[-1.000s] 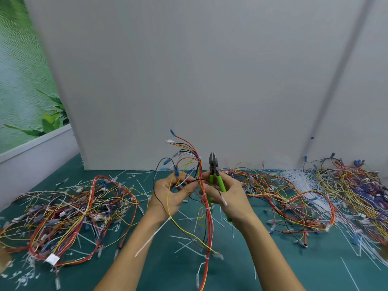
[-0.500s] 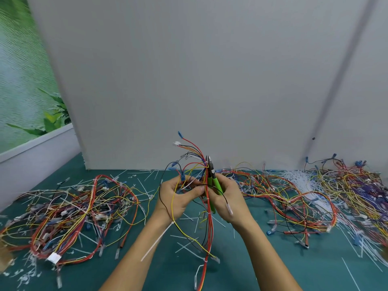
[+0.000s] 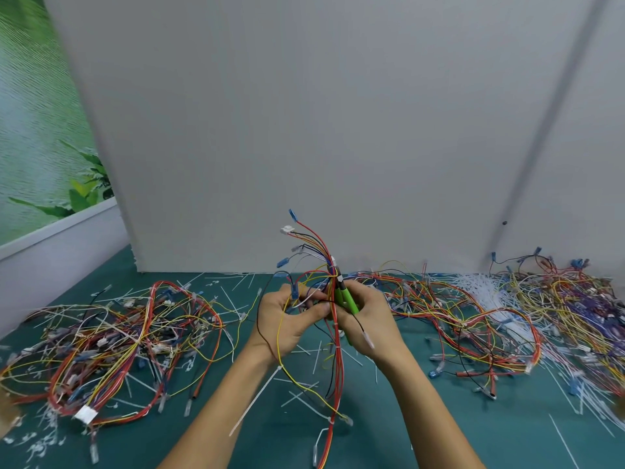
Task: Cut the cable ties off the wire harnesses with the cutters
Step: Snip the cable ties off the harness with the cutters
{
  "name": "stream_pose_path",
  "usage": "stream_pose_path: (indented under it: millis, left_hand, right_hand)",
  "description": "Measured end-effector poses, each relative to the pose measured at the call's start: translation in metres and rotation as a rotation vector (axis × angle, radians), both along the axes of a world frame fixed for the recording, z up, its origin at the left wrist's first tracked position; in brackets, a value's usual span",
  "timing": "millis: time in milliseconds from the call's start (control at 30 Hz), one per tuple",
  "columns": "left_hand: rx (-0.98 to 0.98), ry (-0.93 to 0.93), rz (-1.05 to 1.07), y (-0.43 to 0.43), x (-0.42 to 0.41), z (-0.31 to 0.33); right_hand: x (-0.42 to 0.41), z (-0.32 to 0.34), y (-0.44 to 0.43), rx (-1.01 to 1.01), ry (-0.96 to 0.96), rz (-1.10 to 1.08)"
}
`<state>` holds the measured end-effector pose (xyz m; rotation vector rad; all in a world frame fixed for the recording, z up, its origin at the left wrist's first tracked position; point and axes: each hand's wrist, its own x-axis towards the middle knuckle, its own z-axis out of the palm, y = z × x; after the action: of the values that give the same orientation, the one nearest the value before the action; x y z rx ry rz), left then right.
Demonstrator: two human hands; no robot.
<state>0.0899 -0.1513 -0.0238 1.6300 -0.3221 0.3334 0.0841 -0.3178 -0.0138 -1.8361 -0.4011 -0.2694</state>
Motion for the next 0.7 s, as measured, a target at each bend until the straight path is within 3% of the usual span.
stream_pose_path:
  millis: [267,567,700]
  left_hand:
    - [0.088,0.025,-0.044,0.007,0.005,-0.001]
    - [0.108,0.028,0.042,0.008,0.006,-0.003]
    - [-0.025,0.083,0.057,0.009,0.008,0.001]
  right_hand:
    - [-0.002,0.002,0.004,-0.027,0.021,-0.032]
    - [-0.001,0.005,-0.004,-0.098,-0.009,-0.055]
    - [0.003,0.004,-0.012,0.009,0.072,-0.112]
